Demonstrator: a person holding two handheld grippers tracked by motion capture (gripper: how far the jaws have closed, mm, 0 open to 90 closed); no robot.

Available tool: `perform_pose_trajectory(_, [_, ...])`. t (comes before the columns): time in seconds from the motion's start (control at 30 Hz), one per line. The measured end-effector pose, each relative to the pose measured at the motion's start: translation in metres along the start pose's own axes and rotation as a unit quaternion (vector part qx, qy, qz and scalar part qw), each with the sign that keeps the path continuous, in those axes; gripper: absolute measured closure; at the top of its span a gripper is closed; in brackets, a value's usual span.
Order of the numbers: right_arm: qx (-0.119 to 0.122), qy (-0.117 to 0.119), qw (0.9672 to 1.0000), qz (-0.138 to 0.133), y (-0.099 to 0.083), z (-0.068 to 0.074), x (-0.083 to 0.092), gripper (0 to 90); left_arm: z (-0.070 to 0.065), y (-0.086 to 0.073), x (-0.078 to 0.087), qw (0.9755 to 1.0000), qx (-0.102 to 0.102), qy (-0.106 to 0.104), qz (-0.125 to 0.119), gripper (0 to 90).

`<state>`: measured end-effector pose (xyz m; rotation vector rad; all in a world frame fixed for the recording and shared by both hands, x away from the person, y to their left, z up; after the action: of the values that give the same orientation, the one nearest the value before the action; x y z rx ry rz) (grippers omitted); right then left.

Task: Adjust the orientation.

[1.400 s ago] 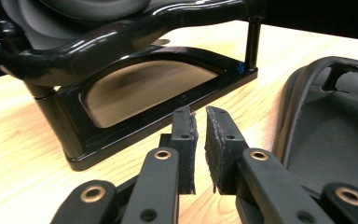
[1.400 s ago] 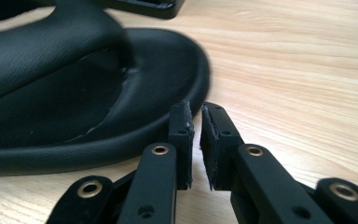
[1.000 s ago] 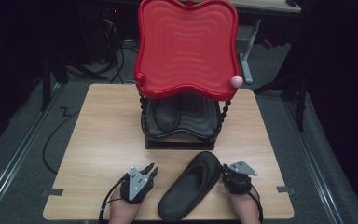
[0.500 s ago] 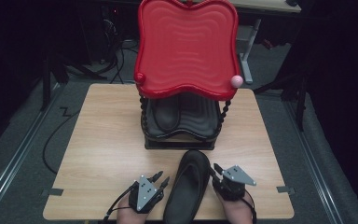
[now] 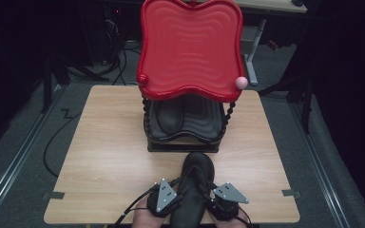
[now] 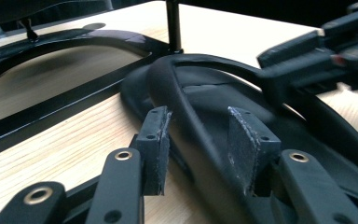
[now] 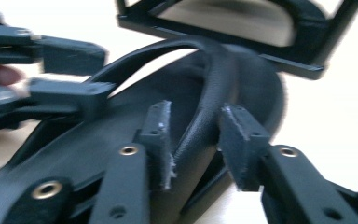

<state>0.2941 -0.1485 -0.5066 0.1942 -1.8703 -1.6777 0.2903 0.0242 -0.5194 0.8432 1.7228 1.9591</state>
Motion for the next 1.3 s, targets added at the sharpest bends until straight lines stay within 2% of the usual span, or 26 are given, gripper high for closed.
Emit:
perform_pose_trajectory(0.13, [-0.009,-0.012,0.9999,-0.001,0.001,-0.013,-0.004,67.8,-0.007,0.0,-0.003,0.9999,-0.001,-0.01,0.0,57.4])
perform_pose_trajectory(0.27, [-0.006,-0.013,0.9999,0.0,-0.001,-0.01,0.002,60.2,-0.011,-0.002,-0.006,0.9999,-0.002,-0.012,0.008,56.8])
perform_pose_trajectory(0.33, [-0.008,-0.01,0.9999,0.006,-0.005,-0.009,0.005,60.2,-0.01,-0.002,-0.007,0.9999,0.003,-0.011,0.009,57.1])
perform_pose_trajectory(0.43, [-0.015,-0.002,0.9998,0.015,-0.01,-0.009,0.001,63.6,-0.009,-0.002,-0.007,0.9998,0.014,-0.012,0.009,60.9])
perform_pose_trajectory(0.57, [-0.01,-0.008,0.9999,0.01,-0.008,-0.009,0.002,74.2,-0.011,0.001,-0.005,0.9999,0.003,-0.01,0.008,65.5])
perform_pose_trajectory(0.73, [-0.002,-0.005,0.9998,-0.017,0.001,-0.006,0.013,75.5,-0.015,0.013,0.005,0.9995,-0.011,-0.008,-0.028,67.1])
perform_pose_trajectory(0.9, [0.014,-0.005,0.9987,-0.049,0.012,0.001,0.027,75.6,-0.019,0.027,0.017,0.9974,-0.024,-0.001,-0.068,68.3])
perform_pose_trajectory(1.17, [0.031,-0.007,0.9954,-0.09,0.027,0.006,0.041,75.9,-0.025,0.041,0.028,0.9946,-0.03,0.002,-0.099,69.3])
perform_pose_trajectory(1.23, [0.032,-0.008,0.9948,-0.096,0.029,0.006,0.044,76.0,-0.026,0.045,0.03,0.9932,-0.041,0.004,-0.109,69.3])
perform_pose_trajectory(1.3, [0.031,-0.008,0.9941,-0.103,0.032,0.006,0.046,76.0,-0.025,0.048,0.03,0.9932,-0.036,0.003,-0.111,69.3])
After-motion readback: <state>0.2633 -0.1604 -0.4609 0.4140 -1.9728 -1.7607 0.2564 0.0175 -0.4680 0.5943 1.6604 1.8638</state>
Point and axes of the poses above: each handheld gripper's, and its own axes: x roughly backward along the jaws, y roughly out of its top, z roughly to its left, the point moved 4 cm from there along -x, roughly forward along the jaws, and after that the axes turned 11 degrees about -z, right-handed, at the moved point
